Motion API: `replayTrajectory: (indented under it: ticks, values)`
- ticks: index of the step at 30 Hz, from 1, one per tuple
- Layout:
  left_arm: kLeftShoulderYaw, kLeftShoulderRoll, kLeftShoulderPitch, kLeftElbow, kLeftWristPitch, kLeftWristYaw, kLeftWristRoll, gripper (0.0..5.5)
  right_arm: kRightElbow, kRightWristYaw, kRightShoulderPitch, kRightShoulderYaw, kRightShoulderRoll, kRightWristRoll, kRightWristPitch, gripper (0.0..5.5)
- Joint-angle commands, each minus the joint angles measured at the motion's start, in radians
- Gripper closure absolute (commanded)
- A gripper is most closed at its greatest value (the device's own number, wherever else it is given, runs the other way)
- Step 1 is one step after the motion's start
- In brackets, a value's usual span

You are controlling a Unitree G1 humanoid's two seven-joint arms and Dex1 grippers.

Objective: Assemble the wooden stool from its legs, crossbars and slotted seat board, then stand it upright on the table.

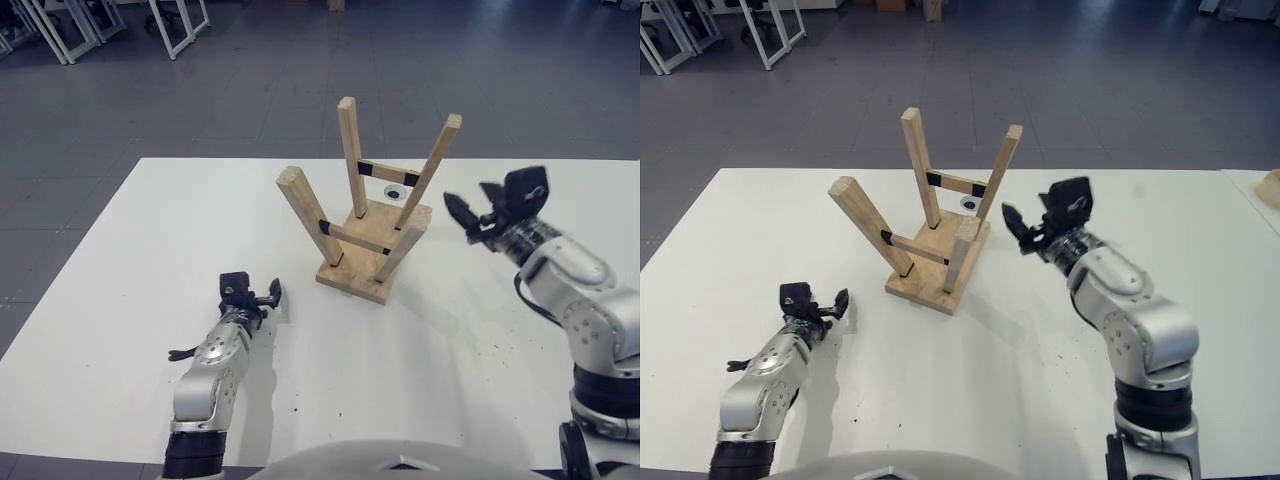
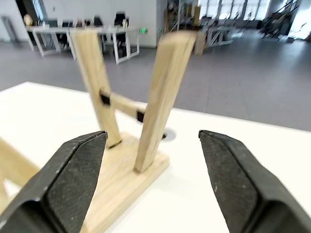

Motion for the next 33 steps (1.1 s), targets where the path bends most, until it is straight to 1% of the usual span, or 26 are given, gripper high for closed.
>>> replayTrajectory:
  ticks: [1, 4, 6, 8, 10, 13, 15, 16, 17, 19, 21, 22, 24, 27, 29, 31, 33]
  values:
    - [0.074, -0.029, 0.017, 0.005, -0.079, 0.057, 0.045, 1.37, -0.052, 0.034, 0.006, 0.085, 0.013, -0.037, -0.006, 2.04]
    - [0.13, -0.04, 0.017, 0.023, -0.123, 0.099, 0.075, 1.37, -0.093, 0.04, -0.075, 0.191, 0.087, -0.037, 0.023, 2.04]
    - [0.166, -0.034, 0.003, 0.038, -0.146, 0.114, 0.09, 1.37, -0.112, 0.023, -0.141, 0.239, 0.166, -0.023, 0.048, 2.04]
    - [0.192, -0.024, -0.017, 0.054, -0.157, 0.111, 0.095, 1.37, -0.12, 0.008, -0.173, 0.252, 0.22, -0.017, 0.066, 2.04]
    - [0.208, -0.014, -0.034, 0.058, -0.161, 0.083, 0.082, 1.37, -0.111, 0.009, -0.168, 0.247, 0.229, -0.029, 0.069, 2.04]
    - [0.209, 0.02, -0.06, 0.039, -0.168, 0.0, 0.054, 1.37, -0.095, 0.022, -0.135, 0.207, 0.208, -0.043, 0.071, 2.04]
    - [0.201, 0.059, -0.072, -0.004, -0.17, -0.087, 0.02, 1.37, -0.087, 0.035, -0.112, 0.172, 0.182, -0.047, 0.07, 2.04]
    - [0.188, 0.086, -0.062, -0.054, -0.164, -0.16, -0.019, 1.37, -0.083, 0.047, -0.097, 0.15, 0.165, -0.044, 0.07, 2.04]
    - [0.17, 0.129, -0.032, -0.124, -0.132, -0.26, -0.08, 1.37, -0.075, 0.071, -0.072, 0.125, 0.138, -0.04, 0.066, 2.04]
    - [0.161, 0.227, 0.033, -0.232, -0.057, -0.43, -0.189, 1.12, -0.047, 0.121, -0.015, 0.081, 0.081, -0.045, 0.046, 2.07]
    - [0.178, 0.32, 0.061, -0.29, 0.028, -0.541, -0.279, 0.78, -0.016, 0.154, 0.026, 0.053, 0.042, -0.063, 0.022, 2.07]
    - [0.19, 0.379, 0.058, -0.313, 0.074, -0.591, -0.323, 0.62, 0.002, 0.165, 0.039, 0.042, 0.028, -0.072, 0.009, 2.07]
    - [0.215, 0.487, 0.029, -0.339, 0.149, -0.689, -0.399, 0.56, 0.036, 0.185, 0.056, 0.03, 0.011, -0.088, -0.013, 2.07]
    - [0.205, 0.59, -0.054, -0.344, 0.219, -0.784, -0.478, 0.56, 0.068, 0.204, 0.074, 0.032, 0.004, -0.108, -0.038, 2.07]
    - [0.18, 0.605, -0.144, -0.354, 0.268, -0.8, -0.551, 0.56, 0.094, 0.218, 0.082, 0.04, 0.001, -0.125, -0.055, 2.07]
    - [0.136, 0.571, -0.242, -0.346, 0.303, -0.775, -0.603, 0.56, 0.114, 0.223, 0.089, 0.039, 0.004, -0.139, -0.067, 2.07]
    - [0.09, 0.532, -0.303, -0.312, 0.308, -0.749, -0.603, 0.56, 0.129, 0.23, 0.088, 0.042, 0.006, -0.15, -0.077, 2.07]
